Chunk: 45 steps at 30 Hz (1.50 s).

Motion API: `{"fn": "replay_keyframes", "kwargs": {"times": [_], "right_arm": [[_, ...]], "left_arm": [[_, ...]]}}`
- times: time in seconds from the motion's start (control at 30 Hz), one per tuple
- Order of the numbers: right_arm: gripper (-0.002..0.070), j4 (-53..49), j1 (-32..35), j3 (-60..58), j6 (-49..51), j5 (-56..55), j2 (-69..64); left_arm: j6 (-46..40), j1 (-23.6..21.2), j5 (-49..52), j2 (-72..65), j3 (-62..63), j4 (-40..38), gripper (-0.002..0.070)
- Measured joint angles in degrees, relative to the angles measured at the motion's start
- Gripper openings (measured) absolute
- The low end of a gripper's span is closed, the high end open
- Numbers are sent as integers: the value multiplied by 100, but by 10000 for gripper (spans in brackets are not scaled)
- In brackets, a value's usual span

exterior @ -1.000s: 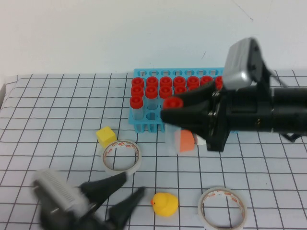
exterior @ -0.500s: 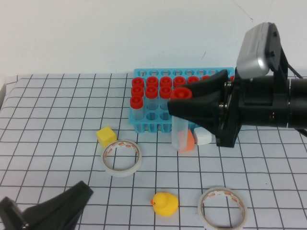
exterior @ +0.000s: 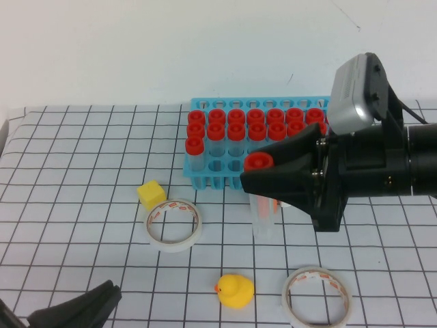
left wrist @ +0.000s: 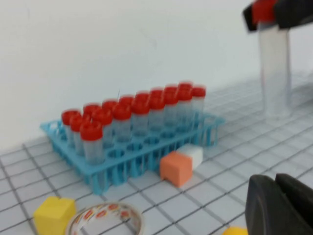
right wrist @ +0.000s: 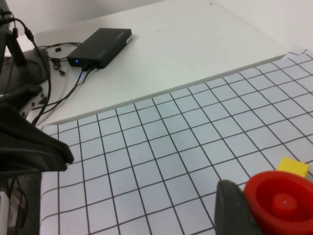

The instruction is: Place the test tubes

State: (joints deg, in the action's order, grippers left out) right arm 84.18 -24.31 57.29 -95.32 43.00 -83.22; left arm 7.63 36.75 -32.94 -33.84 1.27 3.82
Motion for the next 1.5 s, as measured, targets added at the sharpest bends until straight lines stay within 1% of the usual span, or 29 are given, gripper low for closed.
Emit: {"fn": "replay_keyframes", "kwargs": {"times": [0.1,0.23,0.4,0.6,0.77,0.9,1.17,1.33,1.5], "right_arm": [[286,-19,0,0,11,7,0],[286,-33,0,0,19,7,0],[286,-151,0,0,34,7,0],[286,-197,0,0,38,7,0],[286,-197,0,0,38,7,0],[286,-197,0,0,38,21,0],[286,-39,0,0,38,47,-171],[286,509,0,0,-261,47,-171],[286,1058,0,0,-814,56,-171]], "left_arm": [[-118,0,823,245,293,82,0],[-142,0,1377,616,355,232,0],[-155,0,2430,1278,355,280,0],[-155,0,3121,2311,355,292,0],[-143,0,3906,2984,355,292,0],[-135,0,3956,3276,355,292,0],[-130,0,3856,3307,355,292,0],[-130,0,3856,3307,355,292,0],[-130,0,3856,3307,355,292,0]]}}
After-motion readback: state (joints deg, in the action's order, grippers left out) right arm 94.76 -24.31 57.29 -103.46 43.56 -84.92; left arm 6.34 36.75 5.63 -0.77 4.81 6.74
